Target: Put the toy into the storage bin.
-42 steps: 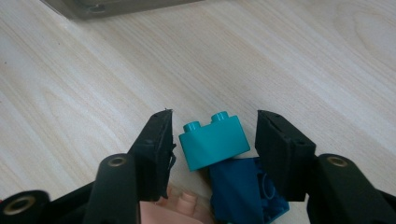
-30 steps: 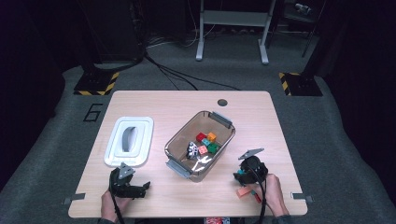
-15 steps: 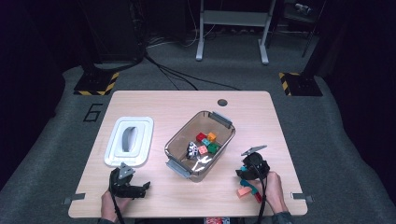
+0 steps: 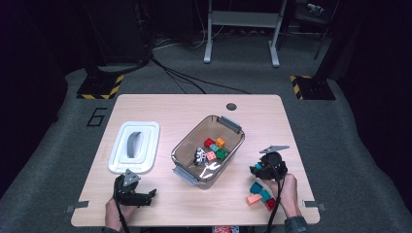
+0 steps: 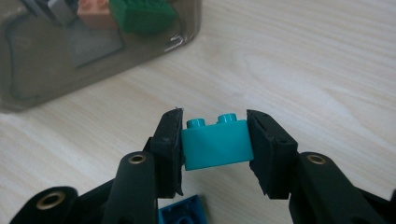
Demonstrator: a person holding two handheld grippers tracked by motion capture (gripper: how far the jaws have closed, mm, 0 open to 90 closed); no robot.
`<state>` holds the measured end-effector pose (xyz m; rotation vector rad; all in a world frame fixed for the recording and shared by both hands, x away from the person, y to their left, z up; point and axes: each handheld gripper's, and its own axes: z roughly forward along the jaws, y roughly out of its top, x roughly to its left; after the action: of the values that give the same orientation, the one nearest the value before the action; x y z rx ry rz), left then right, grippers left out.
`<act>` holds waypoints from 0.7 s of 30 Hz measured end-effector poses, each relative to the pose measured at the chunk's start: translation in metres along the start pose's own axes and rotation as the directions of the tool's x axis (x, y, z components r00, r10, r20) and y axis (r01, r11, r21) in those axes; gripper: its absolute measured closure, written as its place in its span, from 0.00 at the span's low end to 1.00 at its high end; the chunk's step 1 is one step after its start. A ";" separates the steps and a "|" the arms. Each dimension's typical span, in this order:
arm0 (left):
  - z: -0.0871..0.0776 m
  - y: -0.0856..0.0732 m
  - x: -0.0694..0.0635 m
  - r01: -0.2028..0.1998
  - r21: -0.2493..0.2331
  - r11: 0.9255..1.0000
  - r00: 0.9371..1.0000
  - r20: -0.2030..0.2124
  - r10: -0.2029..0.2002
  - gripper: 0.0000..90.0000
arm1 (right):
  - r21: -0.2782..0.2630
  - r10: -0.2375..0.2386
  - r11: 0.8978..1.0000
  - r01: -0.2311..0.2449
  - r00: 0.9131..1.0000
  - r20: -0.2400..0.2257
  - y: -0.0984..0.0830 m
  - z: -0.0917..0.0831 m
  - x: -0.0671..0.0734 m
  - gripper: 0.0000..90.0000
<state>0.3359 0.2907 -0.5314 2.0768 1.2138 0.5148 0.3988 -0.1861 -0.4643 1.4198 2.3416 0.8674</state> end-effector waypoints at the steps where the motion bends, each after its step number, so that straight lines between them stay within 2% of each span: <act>1: 0.000 0.000 0.000 0.003 -0.002 1.000 1.000 -0.001 -0.003 0.01 | -0.018 0.021 1.000 -0.021 1.000 0.005 0.003 -0.002 -0.002 0.64; 4: 0.000 0.000 0.000 0.002 -0.001 1.000 1.000 0.000 -0.002 0.01 | -0.034 0.022 0.999 -0.022 1.000 0.002 0.006 -0.005 -0.006 0.64; 7: 0.000 0.000 0.000 0.003 -0.002 1.000 1.000 0.000 -0.003 0.01 | -0.049 0.045 0.998 -0.044 0.999 0.010 0.012 -0.008 -0.008 0.64; 16: 0.000 0.000 0.000 0.003 -0.002 1.000 1.000 0.000 -0.003 0.01 | -0.078 0.041 0.996 -0.040 0.999 0.019 0.024 -0.014 -0.014 0.64; 17: 0.000 0.000 0.000 0.003 -0.002 1.000 1.000 0.000 -0.003 0.01 | -0.085 0.059 0.995 -0.057 0.998 0.019 0.026 -0.015 -0.015 0.64; 20: 0.000 0.000 0.000 0.003 -0.002 1.000 1.000 0.000 -0.003 0.01 | -0.093 0.064 0.994 -0.062 0.998 0.024 0.028 -0.015 -0.017 0.64; 21: 0.000 0.000 0.000 0.003 -0.002 1.000 1.000 0.000 -0.003 0.01 | -0.095 0.050 0.994 -0.047 0.999 0.022 0.029 -0.016 -0.020 0.64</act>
<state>0.3359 0.2906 -0.5315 2.0728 1.2159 0.5148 0.4207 -0.1991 -0.4356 1.4458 2.2257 0.9551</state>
